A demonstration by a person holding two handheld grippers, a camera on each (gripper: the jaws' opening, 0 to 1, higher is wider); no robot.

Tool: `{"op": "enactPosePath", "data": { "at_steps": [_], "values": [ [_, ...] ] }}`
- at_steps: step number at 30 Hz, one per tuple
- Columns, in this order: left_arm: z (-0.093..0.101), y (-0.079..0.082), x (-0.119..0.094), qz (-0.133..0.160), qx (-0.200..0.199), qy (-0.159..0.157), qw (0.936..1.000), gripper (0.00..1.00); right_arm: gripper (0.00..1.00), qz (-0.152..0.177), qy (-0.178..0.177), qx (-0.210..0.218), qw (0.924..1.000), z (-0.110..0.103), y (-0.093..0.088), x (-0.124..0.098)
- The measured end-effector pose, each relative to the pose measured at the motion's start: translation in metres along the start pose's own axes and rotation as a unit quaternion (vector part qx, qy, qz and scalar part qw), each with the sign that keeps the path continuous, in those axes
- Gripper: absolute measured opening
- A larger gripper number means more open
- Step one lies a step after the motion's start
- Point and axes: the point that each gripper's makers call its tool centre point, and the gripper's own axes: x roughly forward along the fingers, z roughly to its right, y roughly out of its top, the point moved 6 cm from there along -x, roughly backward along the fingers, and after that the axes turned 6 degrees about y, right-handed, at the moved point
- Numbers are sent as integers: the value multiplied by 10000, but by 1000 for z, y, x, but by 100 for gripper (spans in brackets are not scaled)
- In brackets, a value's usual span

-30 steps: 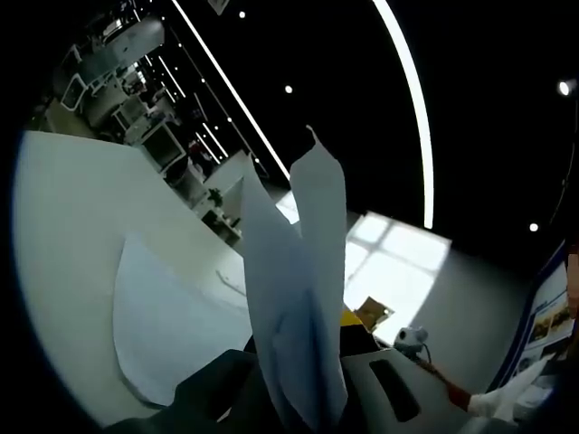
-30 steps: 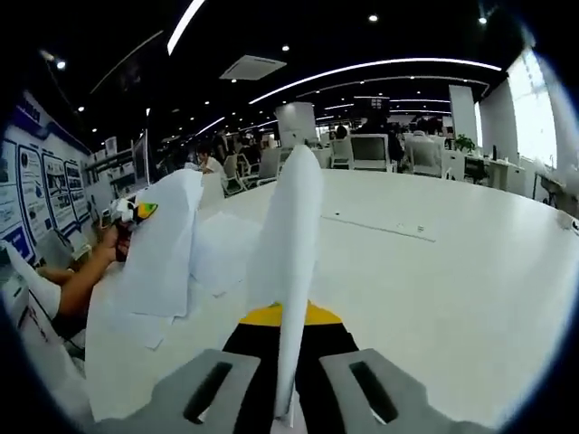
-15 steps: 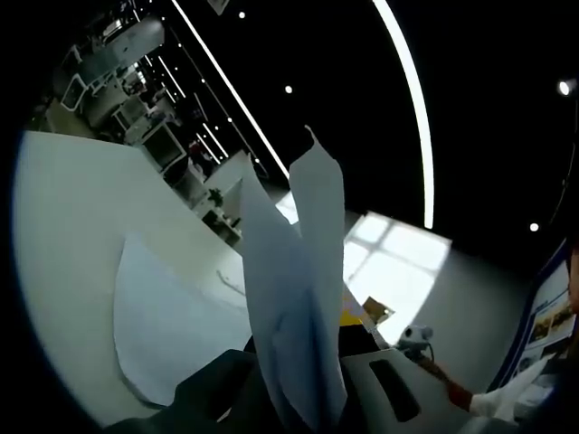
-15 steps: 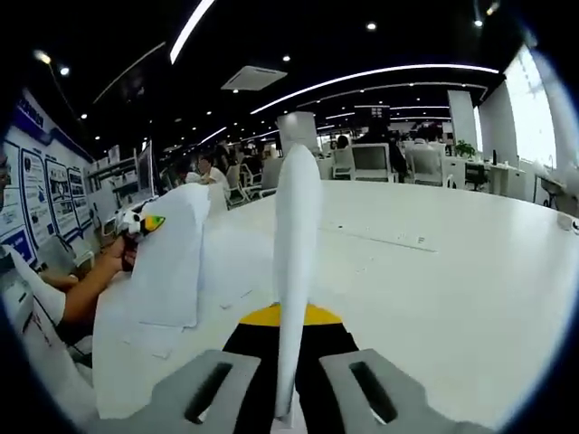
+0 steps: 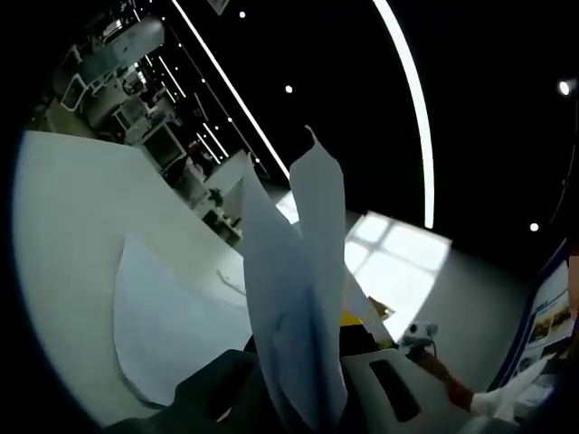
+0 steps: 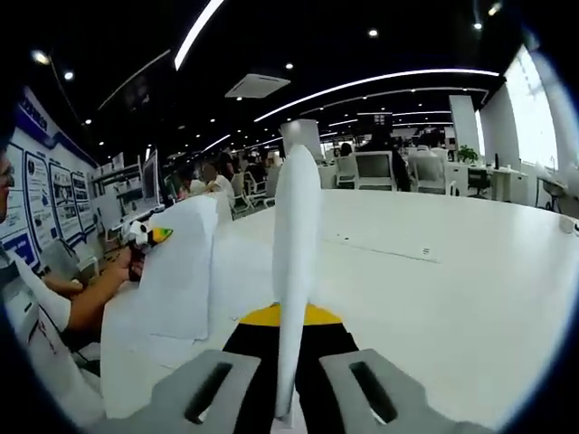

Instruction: Organize the stack of printing papers by aligning and flattening the scattered papers on the table

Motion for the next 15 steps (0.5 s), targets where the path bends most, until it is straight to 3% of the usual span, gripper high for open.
{"op": "enactPosePath", "data": {
  "at_steps": [15],
  "values": [
    [0, -1, 0, 1, 6, 8, 10000, 6, 0, 207, 180, -29, 9996, -21, 16, 1]
  ]
}}
